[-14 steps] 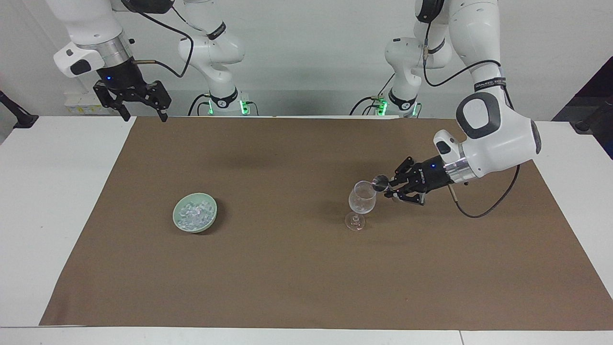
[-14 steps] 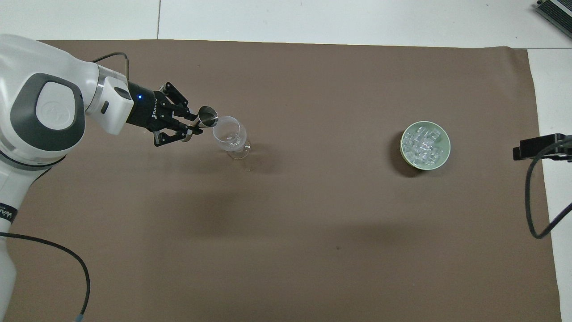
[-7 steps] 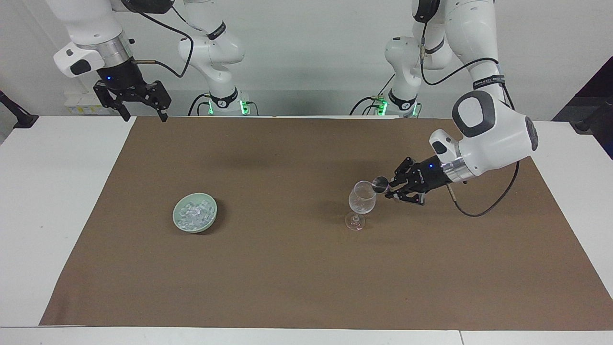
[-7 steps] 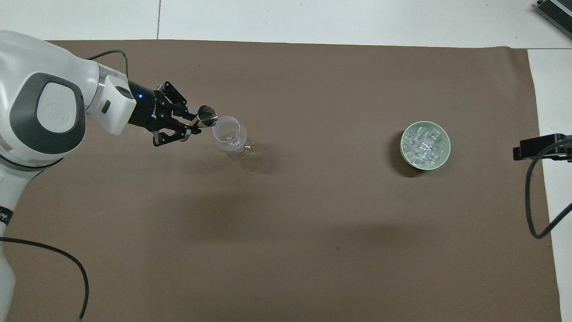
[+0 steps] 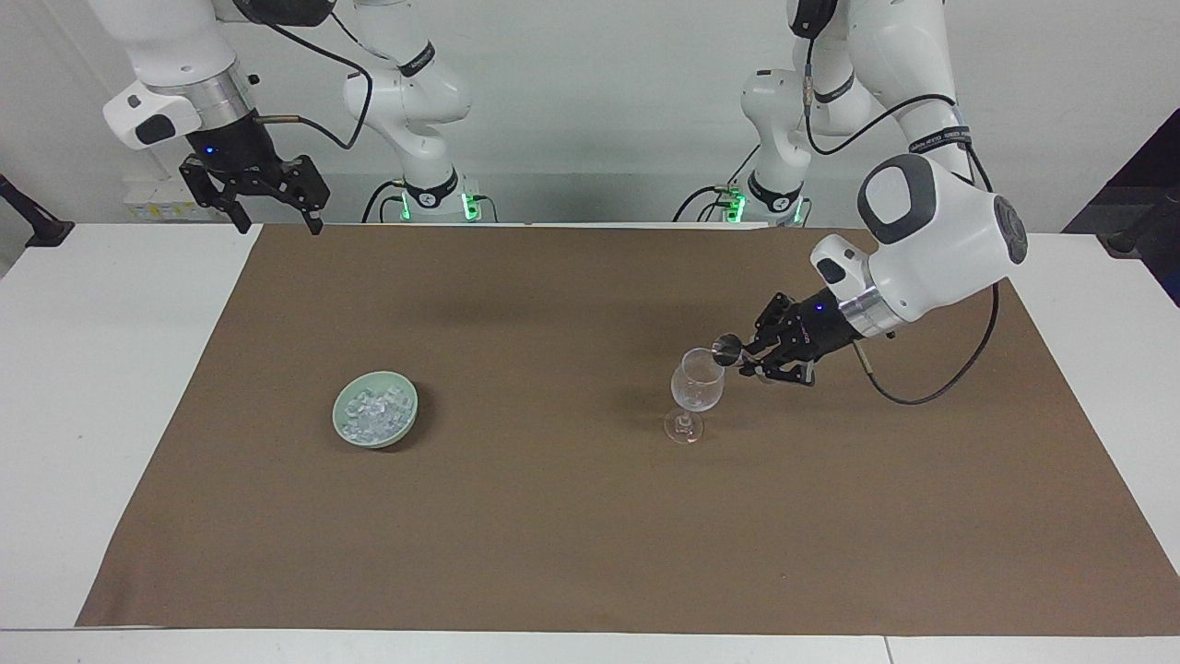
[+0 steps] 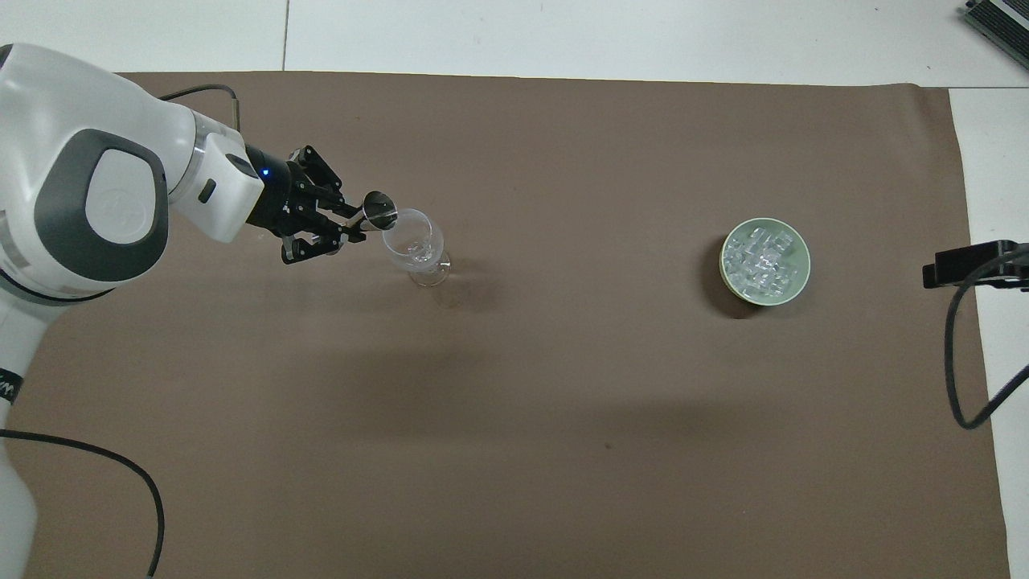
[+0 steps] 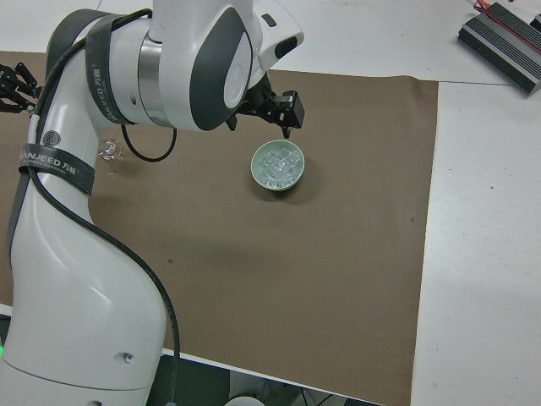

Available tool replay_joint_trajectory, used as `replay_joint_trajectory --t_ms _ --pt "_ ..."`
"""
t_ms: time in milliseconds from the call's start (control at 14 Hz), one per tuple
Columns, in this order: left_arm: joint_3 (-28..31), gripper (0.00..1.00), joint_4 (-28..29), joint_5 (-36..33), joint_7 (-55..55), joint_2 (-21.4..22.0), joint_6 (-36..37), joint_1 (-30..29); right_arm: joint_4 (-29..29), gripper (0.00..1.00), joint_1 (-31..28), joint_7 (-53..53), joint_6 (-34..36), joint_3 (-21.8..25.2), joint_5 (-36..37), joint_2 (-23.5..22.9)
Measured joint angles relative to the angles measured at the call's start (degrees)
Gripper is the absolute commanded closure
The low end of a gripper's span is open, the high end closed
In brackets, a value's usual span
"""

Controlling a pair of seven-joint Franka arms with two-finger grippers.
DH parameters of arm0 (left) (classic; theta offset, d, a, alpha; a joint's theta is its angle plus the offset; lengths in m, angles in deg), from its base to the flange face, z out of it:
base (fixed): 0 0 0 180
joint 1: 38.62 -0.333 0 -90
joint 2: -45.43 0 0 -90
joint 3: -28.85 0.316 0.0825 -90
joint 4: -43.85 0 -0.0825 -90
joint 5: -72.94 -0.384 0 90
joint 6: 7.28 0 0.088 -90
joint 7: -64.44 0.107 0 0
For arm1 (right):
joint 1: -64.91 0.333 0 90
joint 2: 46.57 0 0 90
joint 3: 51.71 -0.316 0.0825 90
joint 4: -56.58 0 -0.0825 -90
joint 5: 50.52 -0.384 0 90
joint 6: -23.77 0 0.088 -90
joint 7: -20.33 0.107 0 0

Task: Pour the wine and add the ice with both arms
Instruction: 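Tilt the bottle over the glass with the left gripper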

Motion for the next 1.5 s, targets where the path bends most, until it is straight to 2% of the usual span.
replay_joint_trajectory --t_ms 714,1500 --pt "0.2 1.00 -1.0 -3.1 -3.7 0.0 -0.1 0.9 0.0 0.00 0.0 0.0 0.0 0.0 0.0 0.0" --pt "1.2 1.00 -1.9 -10.2 -7.7 0.0 -0.7 3.2 0.0 0.00 0.0 0.0 0.0 0.0 0.0 0.0"
